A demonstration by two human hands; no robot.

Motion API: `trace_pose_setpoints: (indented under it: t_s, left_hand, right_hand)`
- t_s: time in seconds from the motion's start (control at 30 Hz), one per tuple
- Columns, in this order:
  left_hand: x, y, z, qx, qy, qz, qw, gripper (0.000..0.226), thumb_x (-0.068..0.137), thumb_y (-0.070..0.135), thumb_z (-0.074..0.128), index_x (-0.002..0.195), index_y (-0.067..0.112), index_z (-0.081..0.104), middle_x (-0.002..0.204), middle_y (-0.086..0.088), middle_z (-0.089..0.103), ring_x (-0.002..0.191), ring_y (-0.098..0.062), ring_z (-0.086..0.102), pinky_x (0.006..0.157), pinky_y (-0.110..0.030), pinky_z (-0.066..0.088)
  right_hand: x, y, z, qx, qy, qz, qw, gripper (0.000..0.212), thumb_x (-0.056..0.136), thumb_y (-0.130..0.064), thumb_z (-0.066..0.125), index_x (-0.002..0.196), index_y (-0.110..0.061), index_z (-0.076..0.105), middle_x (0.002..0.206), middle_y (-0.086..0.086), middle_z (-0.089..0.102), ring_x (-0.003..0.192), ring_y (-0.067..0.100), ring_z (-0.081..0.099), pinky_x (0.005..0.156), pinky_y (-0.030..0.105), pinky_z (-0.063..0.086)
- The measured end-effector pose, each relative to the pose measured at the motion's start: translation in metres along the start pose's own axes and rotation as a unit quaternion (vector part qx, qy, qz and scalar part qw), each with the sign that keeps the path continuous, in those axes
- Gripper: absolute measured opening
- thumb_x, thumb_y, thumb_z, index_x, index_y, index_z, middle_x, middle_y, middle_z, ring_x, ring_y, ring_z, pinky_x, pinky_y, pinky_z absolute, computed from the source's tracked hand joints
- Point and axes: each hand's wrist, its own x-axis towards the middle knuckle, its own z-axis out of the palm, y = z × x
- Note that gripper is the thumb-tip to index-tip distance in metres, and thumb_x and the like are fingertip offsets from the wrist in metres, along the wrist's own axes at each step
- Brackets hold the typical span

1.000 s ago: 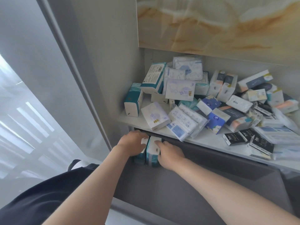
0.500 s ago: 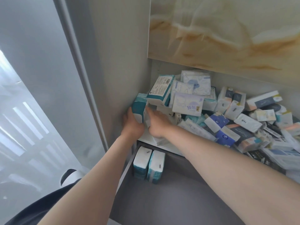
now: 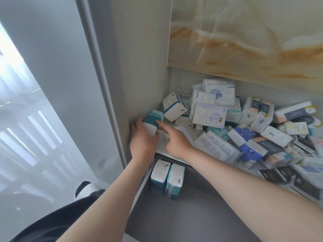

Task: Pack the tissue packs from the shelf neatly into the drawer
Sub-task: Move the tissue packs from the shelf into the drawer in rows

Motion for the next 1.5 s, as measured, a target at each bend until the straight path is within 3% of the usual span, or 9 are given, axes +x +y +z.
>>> trace_pose_setpoints:
  t_s: [0.17, 0.3, 0.47, 0.6, 0.8, 1.03, 1.17, 1.3, 1.5]
  left_hand:
    - [-0.024, 0.012, -0.028, 0.037, -0.003, 0.037, 0.999, 0.064, 0.078, 0.039, 0.07, 0.133, 0.023, 0.043, 0.126, 0.002, 0.054, 0.115, -0.022, 0.054, 0.081, -0.031, 0.044]
    - [-0.041, 0.028, -0.051, 0.063, -0.016, 0.058, 0.996, 0.063, 0.076, 0.051, 0.064, 0.13, 0.027, 0.044, 0.126, 0.001, 0.054, 0.11, -0.023, 0.057, 0.079, -0.033, 0.046]
    - [-0.045, 0.046, -0.073, 0.083, -0.174, 0.063, 0.979, 0.065, 0.076, 0.058, 0.062, 0.131, 0.028, 0.044, 0.125, -0.001, 0.046, 0.101, -0.023, 0.058, 0.085, -0.036, 0.05]
    - [-0.043, 0.048, -0.079, 0.036, -0.379, 0.063, 0.922, 0.091, 0.068, 0.05, 0.078, 0.146, 0.031, 0.033, 0.135, 0.006, 0.038, 0.117, -0.017, 0.049, 0.101, -0.038, 0.046]
    - [-0.066, 0.036, -0.037, -0.005, -0.473, 0.063, 0.879, 0.062, 0.08, 0.026, 0.076, 0.136, 0.027, 0.049, 0.118, 0.007, 0.059, 0.099, -0.012, 0.064, 0.085, -0.028, 0.053]
    - [-0.09, 0.027, 0.008, 0.045, -0.447, 0.092, 0.889, 0.04, 0.084, 0.052, 0.048, 0.118, 0.035, 0.059, 0.119, 0.014, 0.062, 0.11, -0.011, 0.057, 0.103, -0.037, 0.043]
    - [-0.098, 0.013, 0.028, 0.075, -0.403, 0.145, 0.901, 0.04, 0.099, 0.034, 0.03, 0.118, 0.027, 0.065, 0.124, 0.006, 0.064, 0.112, -0.015, 0.058, 0.104, -0.037, 0.043]
    - [-0.095, -0.024, 0.039, 0.282, -0.482, 0.218, 0.8, 0.056, 0.09, 0.014, 0.047, 0.143, 0.031, 0.046, 0.149, 0.007, 0.041, 0.136, -0.017, 0.038, 0.11, -0.032, 0.033]
    - [-0.087, -0.044, 0.052, 0.315, -0.413, 0.253, 0.816, 0.058, 0.087, 0.028, 0.065, 0.14, 0.037, 0.045, 0.14, 0.004, 0.037, 0.132, -0.019, 0.033, 0.101, -0.034, 0.04]
  right_hand:
    - [-0.024, -0.007, -0.005, 0.01, 0.023, -0.028, 0.999, 0.077, 0.084, 0.003, 0.06, 0.149, -0.03, 0.034, 0.14, 0.002, 0.047, 0.125, 0.017, 0.05, 0.107, 0.032, 0.042]
    - [-0.046, -0.02, -0.009, 0.018, -0.006, -0.038, 0.999, 0.103, 0.069, -0.026, 0.087, 0.15, -0.032, 0.024, 0.147, -0.005, 0.027, 0.123, 0.012, 0.047, 0.101, 0.03, 0.045]
    - [-0.075, -0.033, -0.015, 0.034, -0.008, -0.005, 0.999, 0.11, 0.064, -0.045, 0.086, 0.145, -0.042, 0.011, 0.126, -0.015, 0.051, 0.106, 0.013, 0.058, 0.08, 0.028, 0.048]
    - [-0.101, -0.021, -0.027, 0.04, -0.02, 0.027, 0.999, 0.114, 0.066, -0.045, 0.083, 0.144, -0.05, 0.001, 0.126, -0.006, 0.056, 0.105, 0.02, 0.062, 0.084, 0.034, 0.051]
    - [-0.142, 0.015, -0.043, -0.116, -0.061, 0.04, 0.991, 0.104, 0.065, -0.046, 0.078, 0.145, -0.035, 0.013, 0.144, -0.003, 0.028, 0.119, 0.021, 0.049, 0.092, 0.035, 0.047]
    - [-0.172, 0.06, -0.044, -0.082, 0.001, 0.085, 0.993, 0.103, 0.069, -0.044, 0.077, 0.147, -0.036, 0.011, 0.148, -0.006, 0.026, 0.127, 0.017, 0.044, 0.092, 0.027, 0.039]
    - [-0.171, 0.072, -0.048, -0.075, 0.021, 0.082, 0.994, 0.101, 0.068, -0.042, 0.075, 0.147, -0.038, 0.013, 0.15, -0.009, 0.026, 0.13, 0.016, 0.043, 0.097, 0.028, 0.038]
    - [-0.174, 0.087, -0.048, -0.105, -0.002, 0.076, 0.992, 0.096, 0.068, -0.041, 0.074, 0.145, -0.038, 0.016, 0.147, -0.01, 0.027, 0.124, 0.021, 0.049, 0.094, 0.032, 0.043]
    - [-0.167, 0.104, -0.007, -0.17, -0.04, 0.086, 0.981, 0.092, 0.074, -0.03, 0.075, 0.148, -0.04, 0.021, 0.144, -0.006, 0.026, 0.106, 0.033, 0.062, 0.08, 0.04, 0.051]
